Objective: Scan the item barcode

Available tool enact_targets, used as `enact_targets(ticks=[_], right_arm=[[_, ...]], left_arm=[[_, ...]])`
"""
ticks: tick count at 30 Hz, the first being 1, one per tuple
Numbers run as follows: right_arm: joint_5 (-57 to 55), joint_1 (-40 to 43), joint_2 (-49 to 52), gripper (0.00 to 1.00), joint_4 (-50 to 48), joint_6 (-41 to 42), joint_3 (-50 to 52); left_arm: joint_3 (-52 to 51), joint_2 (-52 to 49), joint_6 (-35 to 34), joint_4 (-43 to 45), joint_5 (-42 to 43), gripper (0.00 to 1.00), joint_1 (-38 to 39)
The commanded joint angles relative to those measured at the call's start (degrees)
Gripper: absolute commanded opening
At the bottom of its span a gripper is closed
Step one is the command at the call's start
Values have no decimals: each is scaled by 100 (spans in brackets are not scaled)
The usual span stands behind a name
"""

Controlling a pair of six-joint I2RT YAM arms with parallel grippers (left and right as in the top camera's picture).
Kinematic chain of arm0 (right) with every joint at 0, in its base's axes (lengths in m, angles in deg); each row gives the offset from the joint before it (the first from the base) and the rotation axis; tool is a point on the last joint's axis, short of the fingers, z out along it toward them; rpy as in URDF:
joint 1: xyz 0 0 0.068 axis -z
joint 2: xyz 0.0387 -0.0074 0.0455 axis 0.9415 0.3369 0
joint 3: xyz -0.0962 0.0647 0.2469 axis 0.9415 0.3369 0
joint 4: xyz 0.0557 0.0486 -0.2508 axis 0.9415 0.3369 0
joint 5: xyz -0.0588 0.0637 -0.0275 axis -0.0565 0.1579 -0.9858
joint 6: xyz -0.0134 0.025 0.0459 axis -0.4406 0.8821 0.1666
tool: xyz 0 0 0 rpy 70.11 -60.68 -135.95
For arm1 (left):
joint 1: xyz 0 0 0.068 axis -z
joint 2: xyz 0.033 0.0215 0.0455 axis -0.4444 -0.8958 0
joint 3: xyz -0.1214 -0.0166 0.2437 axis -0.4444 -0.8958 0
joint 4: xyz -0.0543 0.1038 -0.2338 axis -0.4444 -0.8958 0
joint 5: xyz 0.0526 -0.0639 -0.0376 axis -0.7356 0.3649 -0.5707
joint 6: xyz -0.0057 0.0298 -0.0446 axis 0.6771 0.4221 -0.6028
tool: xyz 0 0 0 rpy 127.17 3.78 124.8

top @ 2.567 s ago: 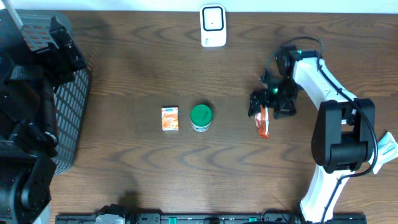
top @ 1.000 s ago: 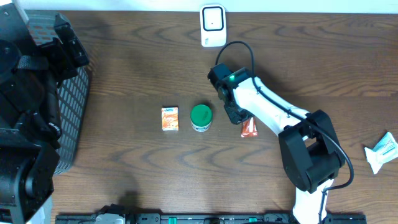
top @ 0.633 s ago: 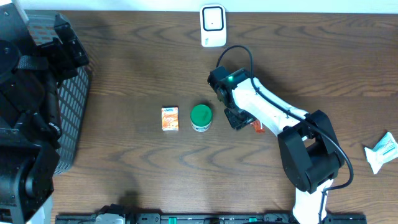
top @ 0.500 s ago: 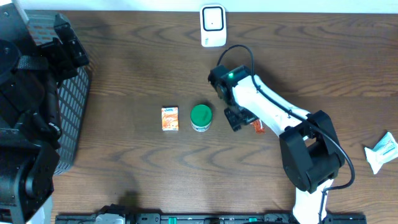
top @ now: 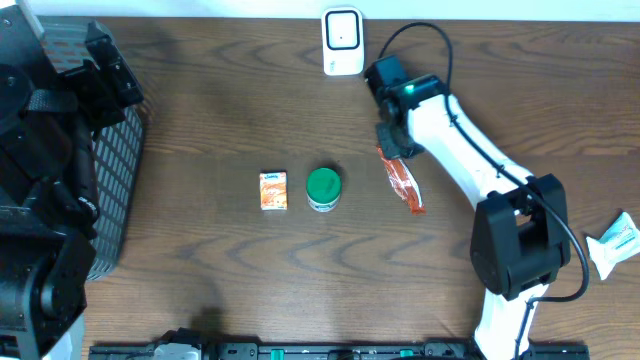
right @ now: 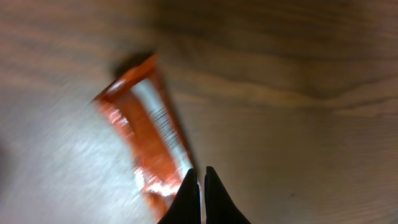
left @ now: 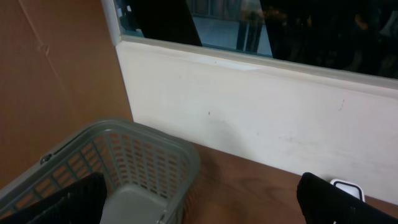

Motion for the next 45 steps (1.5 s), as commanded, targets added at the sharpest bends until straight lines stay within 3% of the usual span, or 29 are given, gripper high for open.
enact_targets(ticks=[1, 16, 27, 35, 38, 41, 45], right_arm=[[-74, 136, 236, 1, -120, -66, -22], [570, -107, 927, 1, -280, -170, -20], [625, -1036, 935, 1, 402, -208, -39], [291, -1438, 739, 1, 1016, 479, -350], [894, -1375, 514, 1, 1655, 800, -850], [1561, -1366, 476, 1, 1593, 807, -901], [1644, -1366, 485, 1, 1493, 1102, -748]], left_arm=[[-61, 9, -70, 24, -72, 98, -24], [-61, 11, -70, 28, -72, 98, -24], [-72, 9, -70, 35, -72, 98, -24], [-81, 9, -68, 42, -72, 98, -24], [-83, 9, -70, 39, -72, 98, -24], [-83, 9, -70, 39, -72, 98, -24], [-83, 11, -70, 42, -72, 98, -24]])
